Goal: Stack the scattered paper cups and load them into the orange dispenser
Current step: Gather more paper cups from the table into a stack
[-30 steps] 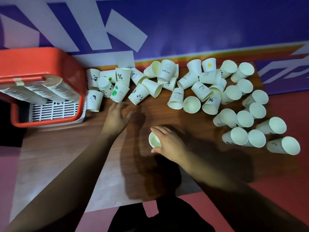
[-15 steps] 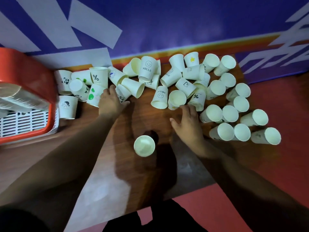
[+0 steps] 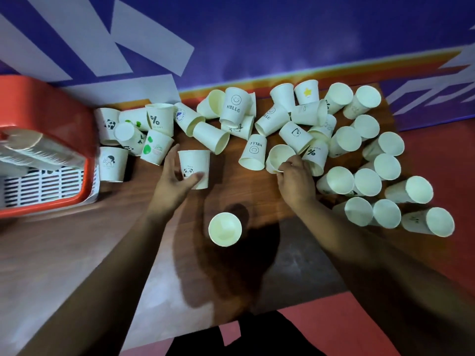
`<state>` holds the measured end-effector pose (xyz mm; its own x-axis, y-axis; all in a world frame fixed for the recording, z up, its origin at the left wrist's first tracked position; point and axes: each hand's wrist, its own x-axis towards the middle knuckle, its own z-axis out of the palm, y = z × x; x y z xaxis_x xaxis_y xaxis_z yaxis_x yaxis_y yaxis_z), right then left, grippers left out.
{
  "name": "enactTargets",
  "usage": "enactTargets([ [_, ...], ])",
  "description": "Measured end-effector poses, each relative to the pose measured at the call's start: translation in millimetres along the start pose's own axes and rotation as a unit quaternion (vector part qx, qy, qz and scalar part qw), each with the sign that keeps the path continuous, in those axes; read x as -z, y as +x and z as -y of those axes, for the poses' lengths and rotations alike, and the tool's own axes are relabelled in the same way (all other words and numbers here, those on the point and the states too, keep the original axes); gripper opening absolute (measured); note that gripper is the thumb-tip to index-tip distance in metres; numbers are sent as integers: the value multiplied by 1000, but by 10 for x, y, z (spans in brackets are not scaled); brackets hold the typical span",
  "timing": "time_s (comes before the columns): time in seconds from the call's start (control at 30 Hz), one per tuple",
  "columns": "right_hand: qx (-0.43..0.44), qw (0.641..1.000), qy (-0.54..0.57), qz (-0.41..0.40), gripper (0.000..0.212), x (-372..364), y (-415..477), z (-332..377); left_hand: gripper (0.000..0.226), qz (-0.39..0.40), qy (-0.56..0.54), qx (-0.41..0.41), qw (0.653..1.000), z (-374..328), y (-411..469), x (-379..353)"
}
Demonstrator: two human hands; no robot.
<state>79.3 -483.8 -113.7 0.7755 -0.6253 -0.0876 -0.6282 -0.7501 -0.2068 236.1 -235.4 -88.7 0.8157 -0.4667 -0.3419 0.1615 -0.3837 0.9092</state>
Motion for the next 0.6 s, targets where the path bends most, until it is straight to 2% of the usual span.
enactTargets([
  [0.13, 18, 993, 95, -60, 18, 120, -51, 32, 72, 26, -133, 25, 990, 68, -382, 52],
  [0.27, 54, 964, 220, -142, 15, 439, -356, 243, 57, 19, -233, 39, 971, 75, -564, 47],
  [0.33, 57, 944, 303, -117, 11, 597, -560, 416, 55, 16, -255, 43, 966, 41, -623, 55],
  [0.4, 65, 925, 374, -39, 10, 693, -769, 576, 64, 11, -256, 41, 966, 4, -688, 96],
  [0.5, 117, 920, 370, 44, 11, 682, -1032, 724, 92, 20, -260, 43, 965, -45, -769, 176],
  [0.6, 147, 919, 361, 66, 18, 566, -1173, 762, 108, 32, -254, 40, 966, -29, -842, 279],
])
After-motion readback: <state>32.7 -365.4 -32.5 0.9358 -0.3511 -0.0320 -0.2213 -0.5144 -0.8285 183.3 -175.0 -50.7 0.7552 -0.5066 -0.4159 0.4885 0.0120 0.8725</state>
